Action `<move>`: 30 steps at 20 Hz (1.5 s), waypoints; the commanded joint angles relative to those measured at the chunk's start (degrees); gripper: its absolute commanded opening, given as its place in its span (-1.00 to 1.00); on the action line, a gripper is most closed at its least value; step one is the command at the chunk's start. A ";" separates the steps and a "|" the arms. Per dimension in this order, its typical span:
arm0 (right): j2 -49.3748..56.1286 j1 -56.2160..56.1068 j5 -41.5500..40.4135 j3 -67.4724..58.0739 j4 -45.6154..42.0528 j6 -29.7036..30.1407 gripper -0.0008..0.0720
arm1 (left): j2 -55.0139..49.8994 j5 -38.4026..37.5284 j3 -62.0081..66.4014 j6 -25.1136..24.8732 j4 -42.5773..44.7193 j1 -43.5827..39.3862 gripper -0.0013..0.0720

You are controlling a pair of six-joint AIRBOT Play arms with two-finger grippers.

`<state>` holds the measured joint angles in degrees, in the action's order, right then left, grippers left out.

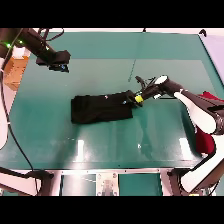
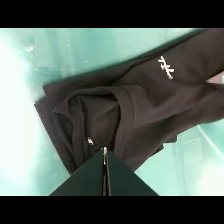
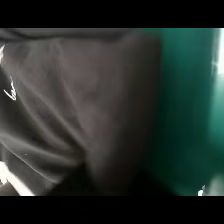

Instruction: Fold the shirts.

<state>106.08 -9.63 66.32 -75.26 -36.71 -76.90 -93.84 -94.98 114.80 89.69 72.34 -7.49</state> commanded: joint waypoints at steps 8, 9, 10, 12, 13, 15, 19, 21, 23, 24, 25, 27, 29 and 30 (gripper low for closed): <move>-13.16 10.34 6.51 -13.44 8.57 1.31 -0.94 | 0.02 -0.68 0.02 -0.15 5.97 0.04 -0.89; -15.23 14.67 8.00 -16.13 8.41 -0.02 -0.94 | 0.02 -0.63 0.00 -0.15 5.95 0.04 -0.89; -16.52 19.04 9.66 -18.73 8.02 -1.64 -0.94 | 0.02 -0.66 0.02 -0.15 5.95 0.04 -0.89; -17.53 28.57 13.62 -23.93 7.96 -4.07 -0.94 | 0.02 -0.63 0.00 -0.15 5.73 0.04 -0.89; -17.53 33.51 15.08 -26.05 7.96 -5.22 -0.94 | 0.02 -0.61 0.00 -0.15 5.66 0.04 -0.89; -17.51 42.64 15.69 -27.91 7.98 -7.63 -0.94 | 0.02 -0.59 0.00 -0.13 5.66 0.04 -0.89; -17.51 56.96 18.25 -28.00 7.69 -11.87 -0.94 | 0.02 -0.04 0.00 -0.13 5.66 0.04 -0.89; -17.57 62.36 22.71 -27.98 3.98 -16.37 -0.94 | 0.02 -0.04 0.00 -0.15 5.64 0.04 -0.89; -18.49 65.90 28.74 -27.98 -7.02 -23.54 -0.94 | 0.02 -0.07 0.00 -0.15 5.42 0.04 -0.89; -19.69 67.23 30.99 -27.98 -13.27 -25.86 -0.94 | 0.02 -0.17 0.00 -0.15 5.20 0.04 -0.89; -21.35 68.54 31.98 -27.98 -18.95 -26.64 -0.94 | 0.02 -0.31 0.00 -0.17 5.14 0.04 -0.89; -24.74 70.71 32.22 -27.98 -26.36 -26.67 -0.94 | 0.02 -0.42 0.00 -0.17 5.05 0.04 -0.89; -26.99 72.11 33.90 -27.98 -30.77 -26.67 -0.94 | 0.02 -0.42 0.00 -0.20 5.07 0.04 -0.89; -27.56 72.41 35.74 -27.98 -33.14 -26.67 -0.94 | 0.02 -0.42 0.00 -0.22 5.07 0.04 -0.89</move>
<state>81.21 60.36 97.80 -103.20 -59.02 -101.78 -93.86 -95.29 114.80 89.56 77.54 -7.49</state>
